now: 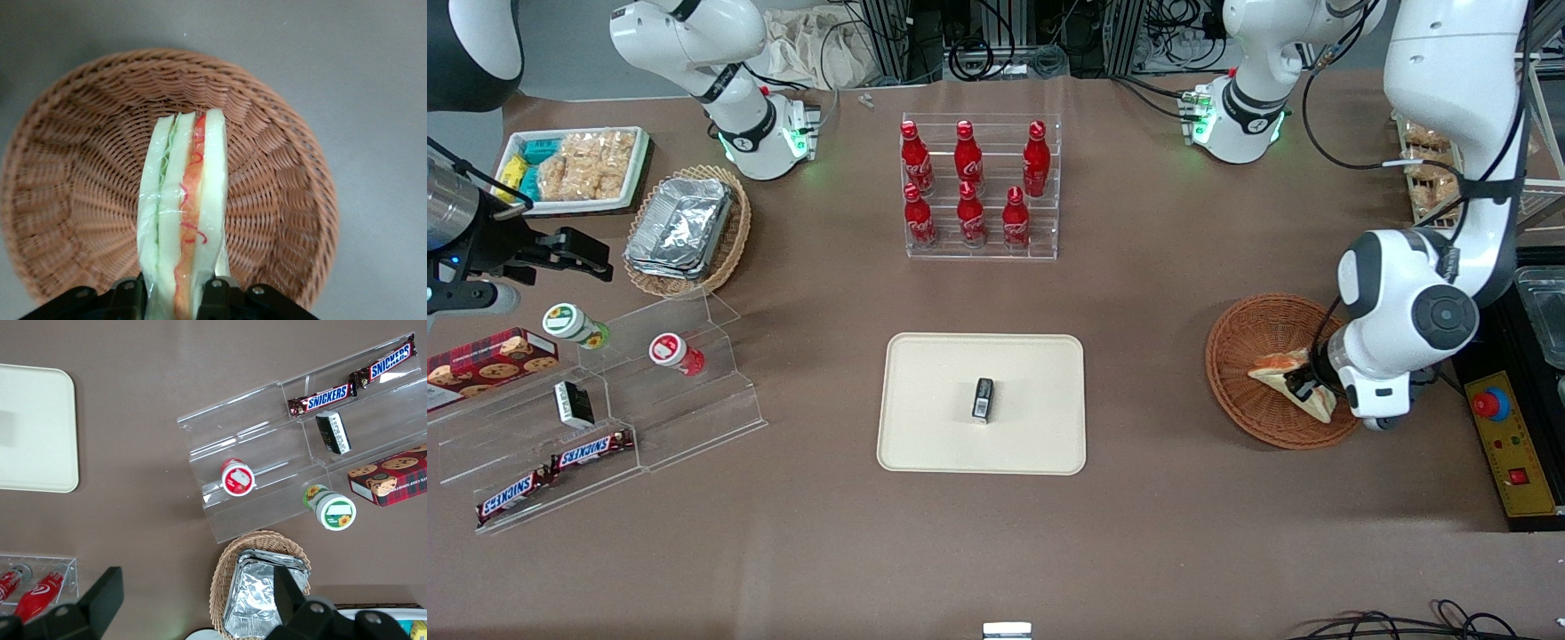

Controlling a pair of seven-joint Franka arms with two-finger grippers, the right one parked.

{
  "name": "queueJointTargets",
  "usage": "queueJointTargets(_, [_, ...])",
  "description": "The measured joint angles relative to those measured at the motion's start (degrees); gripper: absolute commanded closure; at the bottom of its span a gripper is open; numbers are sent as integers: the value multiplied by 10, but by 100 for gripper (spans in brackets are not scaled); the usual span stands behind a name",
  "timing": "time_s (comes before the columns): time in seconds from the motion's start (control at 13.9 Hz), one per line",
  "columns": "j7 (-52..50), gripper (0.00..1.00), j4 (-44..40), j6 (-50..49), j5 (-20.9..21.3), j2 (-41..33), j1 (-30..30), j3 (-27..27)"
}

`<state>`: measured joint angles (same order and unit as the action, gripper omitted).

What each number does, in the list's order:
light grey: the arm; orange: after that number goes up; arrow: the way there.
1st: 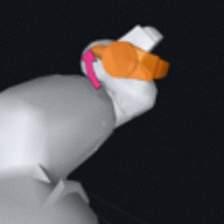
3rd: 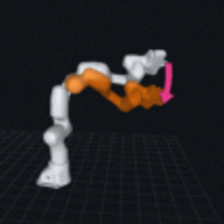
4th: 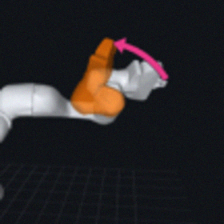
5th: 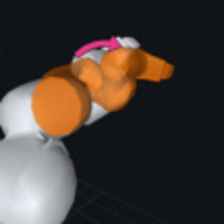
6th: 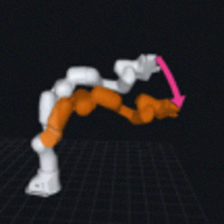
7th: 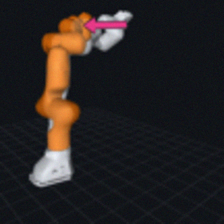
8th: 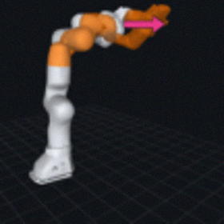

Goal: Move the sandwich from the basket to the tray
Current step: 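Lift the sandwich out of the basket and carry it toward the tray, then lower the sandwich onto the tray beside the black box and release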

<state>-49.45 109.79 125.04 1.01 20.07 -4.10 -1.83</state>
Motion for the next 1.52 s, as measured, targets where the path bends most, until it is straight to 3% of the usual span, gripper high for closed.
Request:
queueJointTargets(0.36, [58,100,-187,-230,4,-14,-18,21])
queueJointTargets(0.58, [121,100,-256,-289,29,-7,-62,29])
queueJointTargets(0.79, [133,100,-296,-290,30,39,-128,47])
queueJointTargets(1.08, [122,100,-383,-265,30,159,-205,68])
queueJointTargets(1.52, [123,100,-411,-136,27,268,-211,117])
